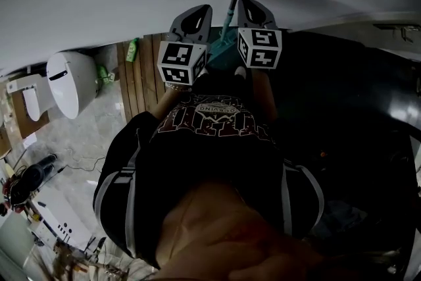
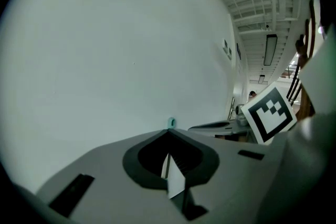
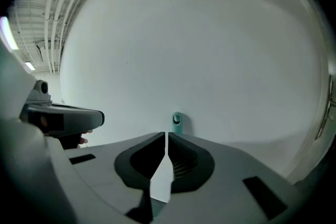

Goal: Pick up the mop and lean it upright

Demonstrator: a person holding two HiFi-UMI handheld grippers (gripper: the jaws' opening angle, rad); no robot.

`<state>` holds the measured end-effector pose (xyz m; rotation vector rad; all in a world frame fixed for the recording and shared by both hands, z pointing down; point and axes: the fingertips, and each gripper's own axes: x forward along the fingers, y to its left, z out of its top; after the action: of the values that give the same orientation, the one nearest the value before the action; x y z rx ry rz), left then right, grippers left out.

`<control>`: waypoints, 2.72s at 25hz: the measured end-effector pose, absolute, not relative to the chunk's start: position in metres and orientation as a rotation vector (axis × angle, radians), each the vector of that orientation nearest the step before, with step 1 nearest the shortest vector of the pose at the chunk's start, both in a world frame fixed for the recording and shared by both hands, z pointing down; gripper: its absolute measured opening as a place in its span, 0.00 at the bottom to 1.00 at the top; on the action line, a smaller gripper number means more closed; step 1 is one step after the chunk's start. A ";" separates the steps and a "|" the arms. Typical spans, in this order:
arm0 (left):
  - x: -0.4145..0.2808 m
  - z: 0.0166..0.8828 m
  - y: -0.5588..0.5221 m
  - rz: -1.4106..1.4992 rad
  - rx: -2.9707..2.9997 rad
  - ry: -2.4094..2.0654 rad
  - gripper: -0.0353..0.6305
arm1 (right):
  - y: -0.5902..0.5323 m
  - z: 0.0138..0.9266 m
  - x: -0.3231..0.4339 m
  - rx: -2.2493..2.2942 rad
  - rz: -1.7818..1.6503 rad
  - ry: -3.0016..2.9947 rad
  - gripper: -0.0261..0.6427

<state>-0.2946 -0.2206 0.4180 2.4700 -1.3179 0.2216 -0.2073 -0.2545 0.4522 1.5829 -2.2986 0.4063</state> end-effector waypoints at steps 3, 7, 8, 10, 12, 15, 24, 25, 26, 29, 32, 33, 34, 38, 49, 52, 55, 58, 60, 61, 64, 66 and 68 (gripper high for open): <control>-0.295 0.424 -0.226 0.248 2.452 -1.326 0.12 | -0.260 0.452 -0.204 1.589 0.408 -2.298 0.07; -0.291 0.429 -0.232 0.243 2.437 -1.334 0.12 | -0.268 0.463 -0.200 1.572 0.420 -2.289 0.07; -0.290 0.431 -0.233 0.239 2.432 -1.337 0.12 | -0.271 0.468 -0.199 1.565 0.420 -2.286 0.07; -0.290 0.434 -0.237 0.238 2.423 -1.346 0.12 | -0.277 0.475 -0.200 1.551 0.422 -2.283 0.08; -0.294 0.436 -0.242 0.240 2.417 -1.356 0.12 | -0.284 0.482 -0.206 1.527 0.436 -2.274 0.19; -0.304 0.437 -0.251 0.238 2.405 -1.365 0.12 | -0.297 0.493 -0.217 1.499 0.452 -2.248 0.20; -0.307 0.443 -0.260 0.262 2.383 -1.376 0.12 | -0.323 0.511 -0.214 1.521 0.478 -2.211 0.25; -0.309 0.443 -0.261 0.263 2.380 -1.381 0.12 | -0.325 0.512 -0.214 1.528 0.480 -2.205 0.25; -0.312 0.444 -0.261 0.264 2.378 -1.388 0.12 | -0.326 0.512 -0.214 1.539 0.481 -2.199 0.25; -0.316 0.442 -0.261 0.269 2.370 -1.402 0.12 | -0.329 0.511 -0.211 1.587 0.479 -2.175 0.25; -0.319 0.436 -0.259 0.264 2.366 -1.414 0.12 | -0.328 0.507 -0.205 1.650 0.470 -2.136 0.25; -0.320 0.435 -0.259 0.263 2.364 -1.415 0.12 | -0.328 0.507 -0.204 1.665 0.462 -2.126 0.25; -0.322 0.435 -0.259 0.262 2.363 -1.417 0.12 | -0.328 0.507 -0.205 1.675 0.454 -2.118 0.25; -0.329 0.437 -0.260 0.259 2.361 -1.416 0.12 | -0.330 0.509 -0.207 1.685 0.434 -2.108 0.22; -0.326 0.434 -0.254 0.241 2.392 -1.378 0.12 | -0.312 0.507 -0.217 1.635 0.436 -2.157 0.22; -0.323 0.435 -0.247 0.244 2.401 -1.366 0.12 | -0.300 0.506 -0.219 1.621 0.435 -2.168 0.22; -0.314 0.435 -0.241 0.242 2.407 -1.353 0.12 | -0.288 0.505 -0.217 1.609 0.430 -2.179 0.22; -0.306 0.434 -0.234 0.243 2.414 -1.345 0.12 | -0.277 0.504 -0.212 1.603 0.426 -2.187 0.22; -0.304 0.432 -0.229 0.241 2.419 -1.340 0.12 | -0.269 0.502 -0.210 1.600 0.425 -2.193 0.22; -0.303 0.432 -0.227 0.241 2.421 -1.338 0.12 | -0.266 0.501 -0.210 1.599 0.424 -2.197 0.22; -0.301 0.432 -0.219 0.243 2.426 -1.335 0.12 | -0.252 0.501 -0.207 1.601 0.417 -2.202 0.22; -0.300 0.432 -0.213 0.241 2.432 -1.331 0.12 | -0.242 0.500 -0.205 1.602 0.412 -2.206 0.22; -0.298 0.431 -0.207 0.241 2.440 -1.324 0.12 | -0.231 0.498 -0.205 1.602 0.406 -2.206 0.22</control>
<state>-0.2984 -0.2068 0.4314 2.4398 -1.3237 0.2410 -0.2047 -0.2309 0.4983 1.6024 -2.2060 0.4062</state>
